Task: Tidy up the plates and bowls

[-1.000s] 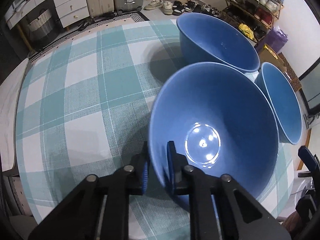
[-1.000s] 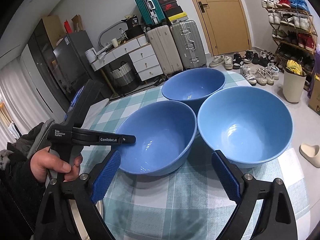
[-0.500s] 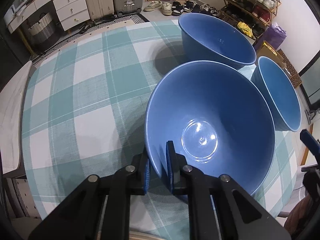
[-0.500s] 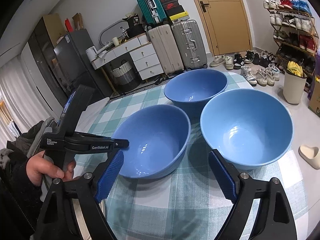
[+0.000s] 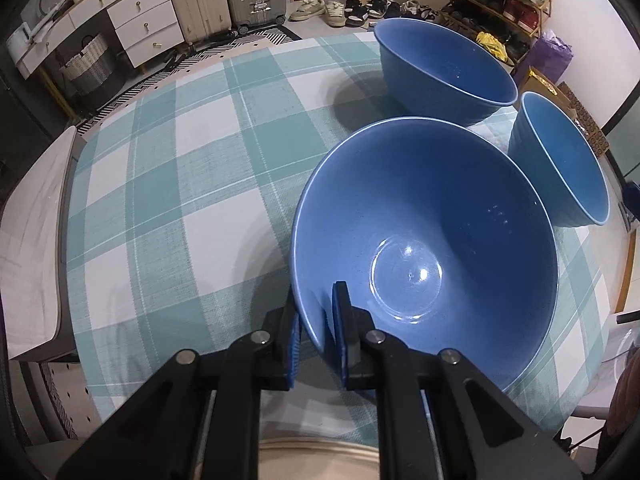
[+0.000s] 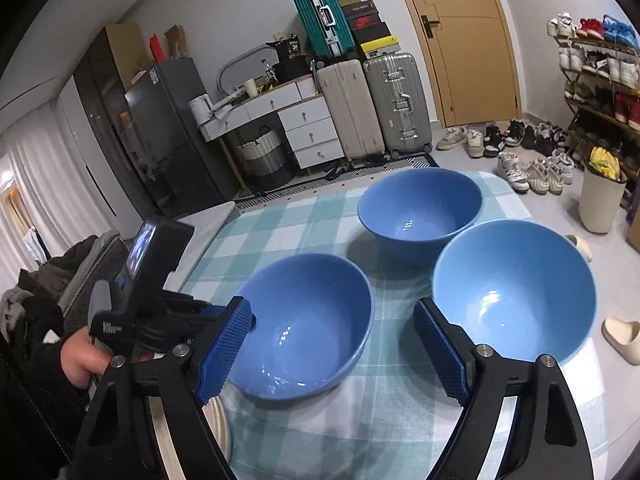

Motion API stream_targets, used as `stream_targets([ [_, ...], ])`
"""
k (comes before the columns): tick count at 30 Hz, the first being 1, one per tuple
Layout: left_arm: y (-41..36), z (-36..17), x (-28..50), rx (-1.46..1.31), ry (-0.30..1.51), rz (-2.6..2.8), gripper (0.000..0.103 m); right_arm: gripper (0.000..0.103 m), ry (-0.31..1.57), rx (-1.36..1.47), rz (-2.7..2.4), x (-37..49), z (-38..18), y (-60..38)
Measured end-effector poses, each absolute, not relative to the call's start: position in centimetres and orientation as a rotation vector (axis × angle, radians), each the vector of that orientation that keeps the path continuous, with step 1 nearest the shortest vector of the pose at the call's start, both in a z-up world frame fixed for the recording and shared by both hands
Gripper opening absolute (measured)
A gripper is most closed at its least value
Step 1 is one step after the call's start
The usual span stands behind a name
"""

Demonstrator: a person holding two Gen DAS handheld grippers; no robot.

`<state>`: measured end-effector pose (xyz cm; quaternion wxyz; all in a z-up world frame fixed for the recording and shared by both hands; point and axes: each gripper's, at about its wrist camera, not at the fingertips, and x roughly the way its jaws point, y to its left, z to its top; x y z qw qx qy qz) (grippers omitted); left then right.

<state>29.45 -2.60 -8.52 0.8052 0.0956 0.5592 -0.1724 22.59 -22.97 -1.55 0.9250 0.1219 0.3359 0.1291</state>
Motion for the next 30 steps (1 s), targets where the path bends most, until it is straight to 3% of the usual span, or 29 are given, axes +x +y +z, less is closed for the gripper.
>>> stream_targets([
  [1,-2.5,-8.5,29.4,0.205,1.198,-0.369,0.012,0.084,0.704,0.253,0.265,23.1,-1.8,-22.8],
  [6,-1.8,-8.6,29.1,0.201,1.203,-0.369,0.013,0.060,0.797,0.249,0.291,25.2,-3.3,-20.9],
  [23,-0.3,-9.5,28.5,0.169,1.215,-0.385,0.016,0.053,0.921,0.192,0.253,28.7,-6.7,-18.2],
  [30,0.0,-9.8,28.4,0.142,1.237,-0.392,0.017,0.028,0.934,0.228,0.286,28.8,-7.5,-18.4],
])
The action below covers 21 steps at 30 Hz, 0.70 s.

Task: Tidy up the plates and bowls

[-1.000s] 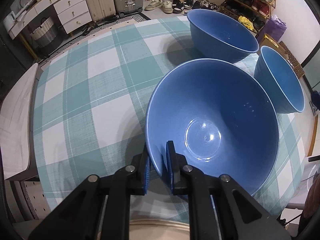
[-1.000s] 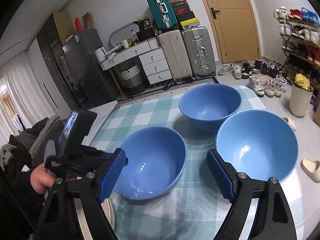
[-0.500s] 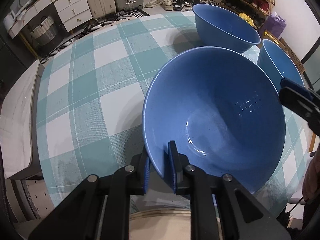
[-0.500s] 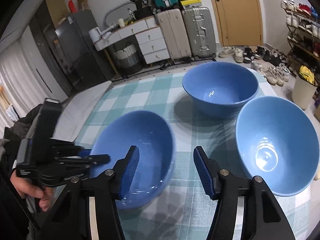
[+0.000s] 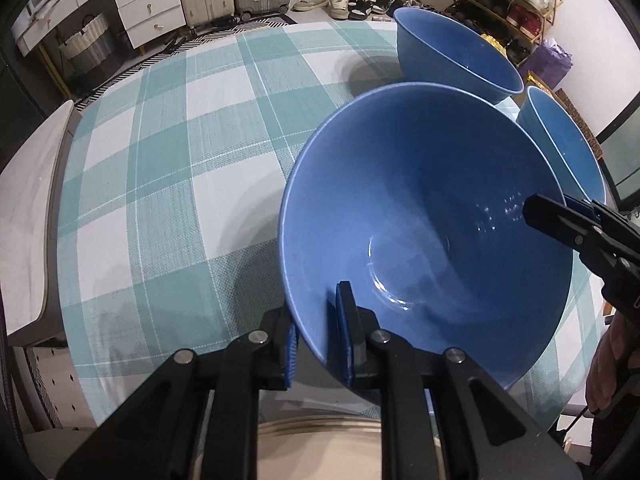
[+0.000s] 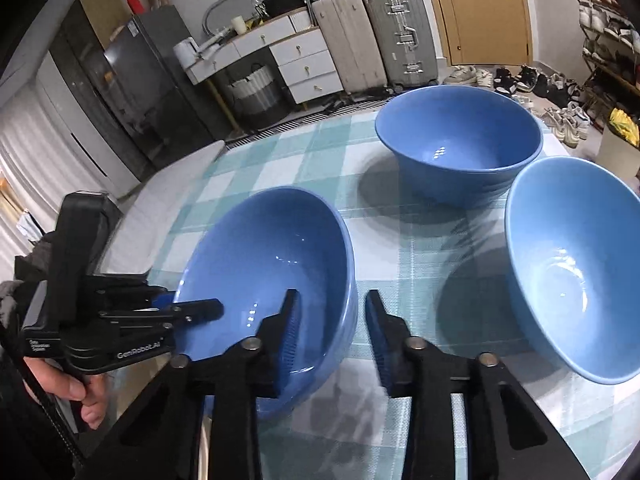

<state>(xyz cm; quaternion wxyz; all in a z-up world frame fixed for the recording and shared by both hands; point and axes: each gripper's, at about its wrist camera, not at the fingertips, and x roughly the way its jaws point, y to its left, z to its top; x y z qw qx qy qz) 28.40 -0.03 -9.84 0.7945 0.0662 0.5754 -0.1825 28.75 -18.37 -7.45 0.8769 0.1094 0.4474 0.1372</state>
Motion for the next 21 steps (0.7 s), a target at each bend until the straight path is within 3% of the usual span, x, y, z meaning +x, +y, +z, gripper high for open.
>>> stream_targets([
  [9,0.1,-9.9,28.2,0.097,1.266,-0.417,0.017,0.012,0.941,0.252,0.262,28.5,-7.7,-18.9],
  [21,-1.3,-8.6,27.2,0.110,1.260,-0.447,0.017,0.009,0.971,0.235,0.199,27.7,-8.0,-19.6],
])
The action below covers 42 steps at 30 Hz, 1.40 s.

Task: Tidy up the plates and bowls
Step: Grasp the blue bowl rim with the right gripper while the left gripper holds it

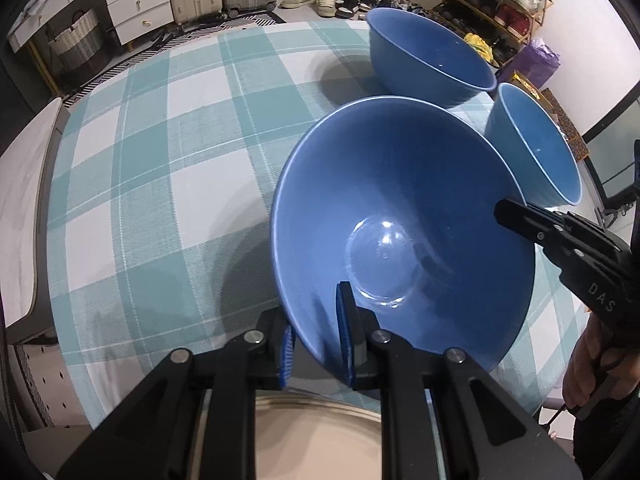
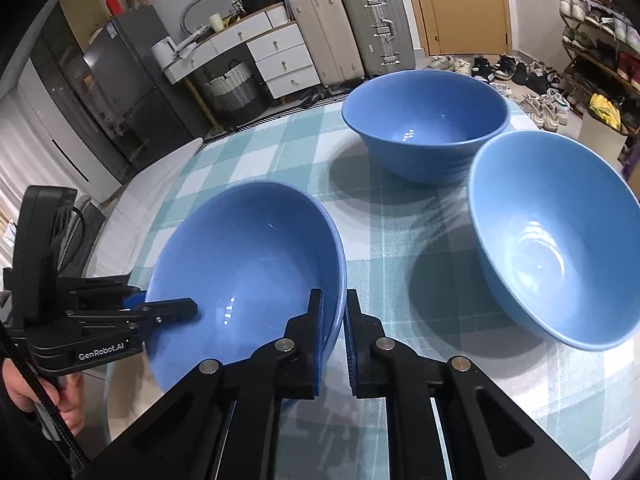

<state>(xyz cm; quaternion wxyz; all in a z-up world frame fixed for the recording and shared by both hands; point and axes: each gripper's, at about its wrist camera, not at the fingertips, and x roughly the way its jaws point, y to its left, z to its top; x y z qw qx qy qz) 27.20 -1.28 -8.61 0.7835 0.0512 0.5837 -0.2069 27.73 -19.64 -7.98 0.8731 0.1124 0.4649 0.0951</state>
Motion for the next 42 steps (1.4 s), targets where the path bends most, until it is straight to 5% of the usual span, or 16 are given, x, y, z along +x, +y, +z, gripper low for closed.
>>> stream_targets([
  [42,-11.6,-8.0,14.0,0.139,1.266,-0.617,0.017,0.010,0.926,0.375,0.045,9.0,-6.8,-30.5],
])
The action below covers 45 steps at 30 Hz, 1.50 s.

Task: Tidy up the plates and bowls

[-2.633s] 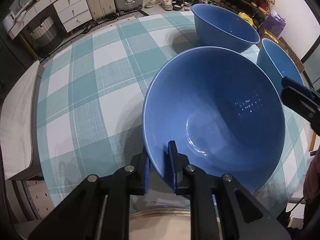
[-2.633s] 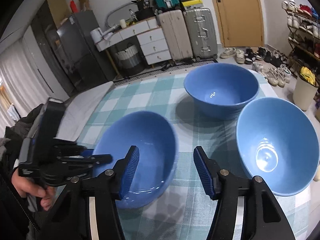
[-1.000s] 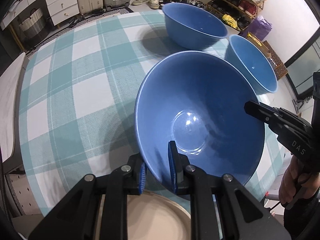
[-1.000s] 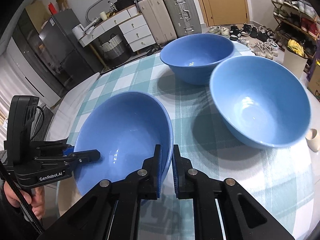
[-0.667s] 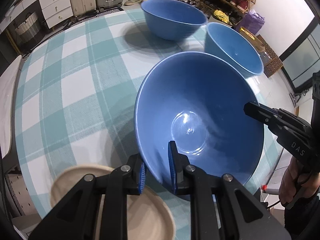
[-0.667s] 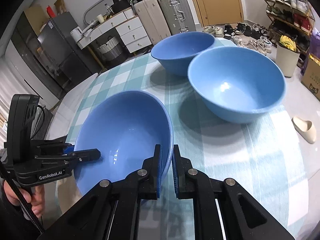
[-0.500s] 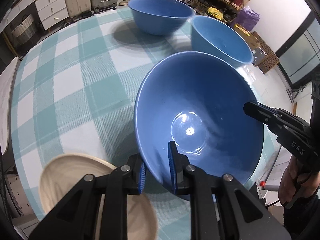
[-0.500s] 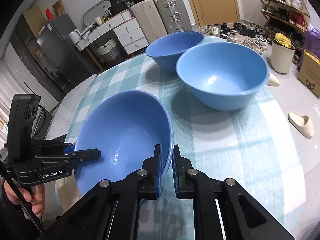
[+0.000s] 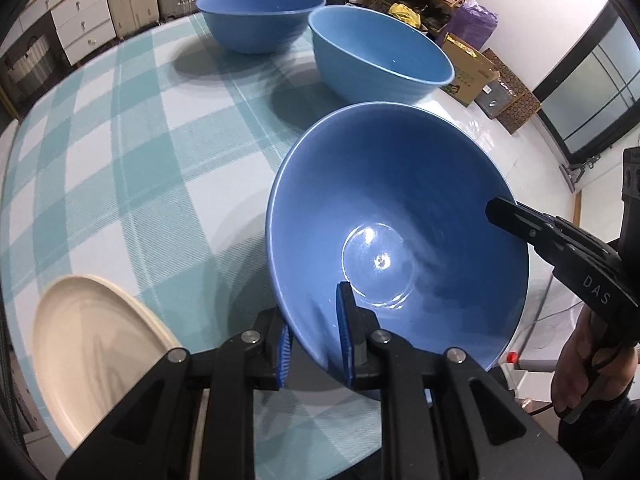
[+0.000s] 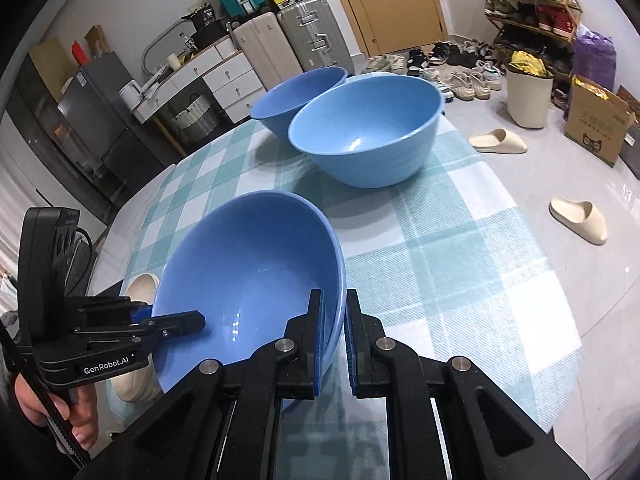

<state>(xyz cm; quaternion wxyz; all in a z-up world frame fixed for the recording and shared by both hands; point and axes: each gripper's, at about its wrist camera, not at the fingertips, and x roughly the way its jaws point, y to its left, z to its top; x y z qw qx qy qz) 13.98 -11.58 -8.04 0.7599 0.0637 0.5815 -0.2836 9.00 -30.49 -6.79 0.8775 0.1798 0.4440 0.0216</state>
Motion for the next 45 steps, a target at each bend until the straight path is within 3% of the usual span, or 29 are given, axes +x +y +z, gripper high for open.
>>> stream_targets([
  [16,-12.7,-8.8,12.2,0.105,1.264,-0.624,0.018,0.010,0.938,0.413,0.031,7.1,-7.7,-32.4],
  [25,-12.0,-9.1,12.1,0.015,1.253,-0.585,0.036,0.010,0.961,0.443,0.044,7.4,-8.7,-32.8],
  [27,-11.7,-8.9,12.1,0.009,1.238,-0.557,0.048,0.016,0.968,0.433,0.050,7.4,-8.7,-32.7],
  [31,-10.7,-8.6,12.3,-0.033,1.215,-0.516,0.048,0.018,0.923,0.431,0.016,6.9,-8.1,-33.0],
  [34,-10.0,-8.5,12.3,-0.053,1.214,-0.480,0.051,0.026,0.883,0.469,0.019,6.5,-7.8,-33.7],
  [45,-7.5,-4.7,9.3,-0.097,1.067,-0.407,0.055,0.027,0.638,0.493,0.164,2.8,-2.3,-33.4],
])
